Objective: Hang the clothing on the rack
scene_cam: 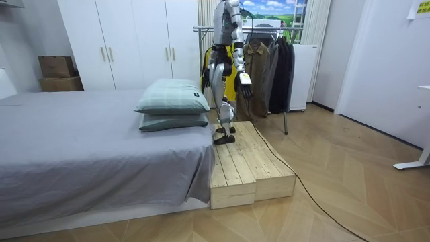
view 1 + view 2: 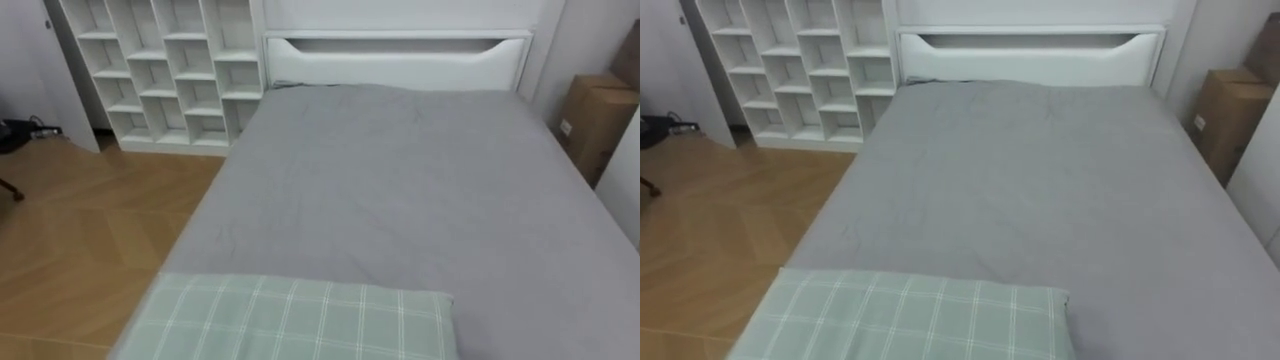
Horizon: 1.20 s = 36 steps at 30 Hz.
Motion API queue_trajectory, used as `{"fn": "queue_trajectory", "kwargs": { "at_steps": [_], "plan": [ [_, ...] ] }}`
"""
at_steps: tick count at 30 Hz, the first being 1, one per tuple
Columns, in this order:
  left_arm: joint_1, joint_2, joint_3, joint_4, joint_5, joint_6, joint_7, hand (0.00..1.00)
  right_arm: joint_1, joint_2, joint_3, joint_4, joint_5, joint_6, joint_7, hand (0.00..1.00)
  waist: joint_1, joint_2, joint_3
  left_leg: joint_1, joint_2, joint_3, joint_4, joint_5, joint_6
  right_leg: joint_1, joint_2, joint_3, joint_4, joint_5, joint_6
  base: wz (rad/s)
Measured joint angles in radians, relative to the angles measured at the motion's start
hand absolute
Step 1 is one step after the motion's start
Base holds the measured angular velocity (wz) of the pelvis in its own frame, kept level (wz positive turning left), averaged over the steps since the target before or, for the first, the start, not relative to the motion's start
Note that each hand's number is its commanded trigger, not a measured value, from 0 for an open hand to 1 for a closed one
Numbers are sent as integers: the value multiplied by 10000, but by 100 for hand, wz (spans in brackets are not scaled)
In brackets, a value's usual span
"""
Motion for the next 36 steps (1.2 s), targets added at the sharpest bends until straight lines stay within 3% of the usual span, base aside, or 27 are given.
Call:
{"fn": "queue_trajectory", "kwargs": {
  "at_steps": [8, 15, 18, 25, 29, 36],
  "plan": [
    [-430, 40, -1085, -109, 736, 334, -462, 0, 108, 86, 312, 86, -326, 636, 227, 0, -329, -135, 8, 84, 23, 86, -53, 4, 0, -42, -2, 100, -16, -12, 19, -3],
    [-991, 58, -1367, -512, 1693, 438, -791, 0, 107, 225, 616, -64, -1231, 1106, 725, 0, -442, -422, 6, 71, 38, 223, -68, -13, 29, -158, 12, 418, 11, -2, 37, -10],
    [-1105, 40, -1511, -548, 2245, 552, -922, 0, 72, 273, 702, -148, -1606, 1232, 856, 0, -455, -453, 1, 56, 71, 395, -67, -28, 54, -211, 5, 555, 106, 27, 44, -14],
    [-1089, -19, -1690, -577, 2695, 801, -1206, 0, 89, 423, 769, -150, -1824, 1528, 1063, 0, -474, -374, -9, 107, 165, 414, -28, -109, 87, -213, 60, 620, 220, 195, -17, 0],
    [-1067, -13, -1786, -570, 2648, 1009, -1500, 0, 70, 418, 790, -155, -1823, 1610, 1266, 0, -451, -286, -15, 127, 184, 336, 112, -198, 112, -220, 92, 914, 343, 199, -18, 0],
    [-1085, -8, -1949, -546, 2627, 1025, -1811, 0, 87, 420, 813, -157, -1823, 1743, 1514, 0, -470, -222, 5, 170, 187, 315, 116, -213, 131, -231, 107, 1194, 335, 199, -18, 0]
  ]
}}
